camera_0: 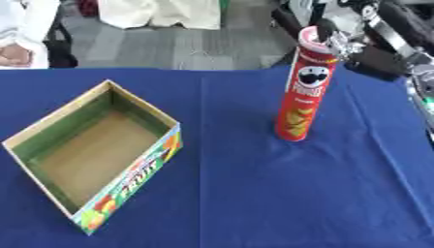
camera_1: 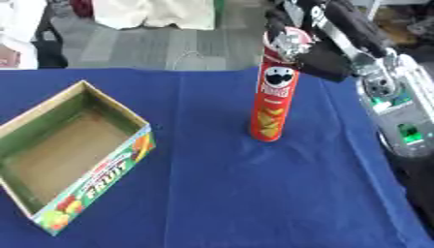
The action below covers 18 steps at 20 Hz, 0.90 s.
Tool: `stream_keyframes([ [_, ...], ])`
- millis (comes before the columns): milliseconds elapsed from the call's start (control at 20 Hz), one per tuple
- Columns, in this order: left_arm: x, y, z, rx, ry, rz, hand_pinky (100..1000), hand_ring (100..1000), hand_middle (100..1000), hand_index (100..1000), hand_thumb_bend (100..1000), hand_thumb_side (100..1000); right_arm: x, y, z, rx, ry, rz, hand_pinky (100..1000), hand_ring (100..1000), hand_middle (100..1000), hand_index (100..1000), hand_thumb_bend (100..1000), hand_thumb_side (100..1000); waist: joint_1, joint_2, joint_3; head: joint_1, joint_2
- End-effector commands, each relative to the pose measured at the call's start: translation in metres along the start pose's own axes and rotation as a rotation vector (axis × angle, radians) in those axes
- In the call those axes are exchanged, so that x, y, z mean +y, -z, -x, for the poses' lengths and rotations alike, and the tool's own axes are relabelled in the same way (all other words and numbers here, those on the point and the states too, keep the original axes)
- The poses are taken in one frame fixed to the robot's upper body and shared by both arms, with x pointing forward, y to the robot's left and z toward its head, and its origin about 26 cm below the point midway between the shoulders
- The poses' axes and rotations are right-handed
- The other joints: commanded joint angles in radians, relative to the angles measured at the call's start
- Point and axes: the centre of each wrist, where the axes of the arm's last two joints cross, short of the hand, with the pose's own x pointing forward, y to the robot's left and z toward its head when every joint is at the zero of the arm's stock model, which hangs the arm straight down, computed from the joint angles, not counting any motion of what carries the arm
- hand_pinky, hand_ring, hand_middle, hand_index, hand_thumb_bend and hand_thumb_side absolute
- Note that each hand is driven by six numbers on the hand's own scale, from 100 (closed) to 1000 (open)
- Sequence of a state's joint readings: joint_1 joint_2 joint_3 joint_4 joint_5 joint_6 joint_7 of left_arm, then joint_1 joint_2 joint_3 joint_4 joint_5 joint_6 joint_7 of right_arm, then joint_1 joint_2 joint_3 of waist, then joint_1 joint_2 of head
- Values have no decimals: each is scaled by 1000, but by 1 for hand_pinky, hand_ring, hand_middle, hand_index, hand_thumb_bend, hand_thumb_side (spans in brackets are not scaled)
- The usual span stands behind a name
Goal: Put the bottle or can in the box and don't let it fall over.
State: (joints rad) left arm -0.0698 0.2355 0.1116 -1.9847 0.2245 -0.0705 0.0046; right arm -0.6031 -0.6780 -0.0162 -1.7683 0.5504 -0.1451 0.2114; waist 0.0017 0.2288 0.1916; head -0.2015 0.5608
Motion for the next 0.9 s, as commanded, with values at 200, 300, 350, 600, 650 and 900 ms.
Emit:
stream_keyframes([
  [200, -1, 3, -5, -20, 1, 13, 501, 768, 704, 750, 221, 840, -5, 7, 1, -13, -21, -10, 879, 915, 887, 956, 100, 1000, 0, -11, 3, -16, -33],
  [300, -1, 3, -5, -19, 0, 14, 500, 768, 704, 750, 220, 841, -3, 9, 4, -10, -27, -22, 880, 915, 886, 961, 100, 1000, 0, -10, 3, -21, -39],
  [350, -1, 3, -5, -19, 0, 14, 500, 768, 704, 750, 220, 841, -2, 10, 5, -7, -31, -29, 881, 916, 886, 963, 100, 1000, 0, -9, 3, -23, -41],
  [600, -2, 3, -5, -19, -1, 19, 500, 768, 704, 750, 220, 842, 3, 13, 12, 11, -48, -57, 886, 919, 887, 972, 100, 1000, 2, -6, 5, -31, -45],
  [650, -2, 3, -5, -19, -2, 19, 500, 768, 704, 750, 220, 842, 4, 13, 14, 15, -50, -60, 887, 921, 889, 973, 100, 1000, 2, -5, 5, -32, -44],
  [900, -2, 3, -5, -20, -2, 21, 499, 768, 704, 750, 219, 843, 9, 16, 20, 28, -71, -69, 897, 934, 900, 977, 100, 1000, 2, -1, 9, -36, -32],
])
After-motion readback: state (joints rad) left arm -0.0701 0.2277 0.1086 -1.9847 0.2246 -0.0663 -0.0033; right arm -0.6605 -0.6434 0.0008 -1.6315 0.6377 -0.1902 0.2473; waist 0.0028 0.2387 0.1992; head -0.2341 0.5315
